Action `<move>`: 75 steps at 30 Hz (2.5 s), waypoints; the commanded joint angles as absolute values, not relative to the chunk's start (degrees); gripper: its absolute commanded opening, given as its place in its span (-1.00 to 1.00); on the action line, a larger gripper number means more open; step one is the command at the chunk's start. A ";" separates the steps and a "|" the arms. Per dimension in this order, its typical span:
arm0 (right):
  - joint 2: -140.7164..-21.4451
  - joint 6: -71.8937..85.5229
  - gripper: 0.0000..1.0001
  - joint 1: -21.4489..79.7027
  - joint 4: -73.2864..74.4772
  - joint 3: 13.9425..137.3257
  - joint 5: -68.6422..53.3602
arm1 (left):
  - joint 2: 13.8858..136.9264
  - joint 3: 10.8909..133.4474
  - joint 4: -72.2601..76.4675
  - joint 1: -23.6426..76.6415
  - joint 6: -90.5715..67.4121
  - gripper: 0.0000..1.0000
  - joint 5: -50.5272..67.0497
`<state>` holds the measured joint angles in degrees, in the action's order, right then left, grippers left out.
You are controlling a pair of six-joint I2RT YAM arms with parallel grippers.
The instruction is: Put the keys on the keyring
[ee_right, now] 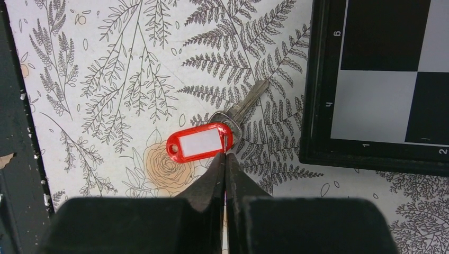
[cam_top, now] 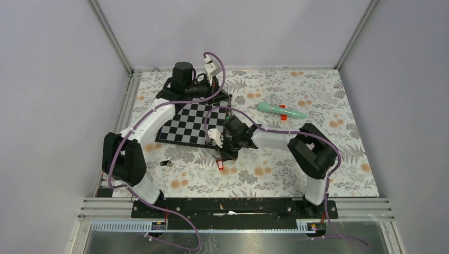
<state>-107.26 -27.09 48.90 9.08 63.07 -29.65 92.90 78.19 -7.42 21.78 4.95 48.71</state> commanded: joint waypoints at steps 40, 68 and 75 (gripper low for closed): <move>-93.07 -42.53 -0.95 43.95 21.02 50.04 -26.75 | 88.63 77.51 -10.19 23.72 13.05 -1.00 50.62; -94.57 -41.40 -0.54 44.08 20.77 52.53 -30.46 | 87.72 76.57 -10.18 24.70 13.34 -1.00 49.96; -95.09 -41.44 -0.49 44.09 21.00 53.07 -30.75 | 87.96 76.55 -10.12 24.70 13.36 -1.00 50.08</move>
<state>-94.72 -41.04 44.29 20.34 50.74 -29.45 91.09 76.36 -13.32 24.47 12.27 49.19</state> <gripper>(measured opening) 0.253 0.010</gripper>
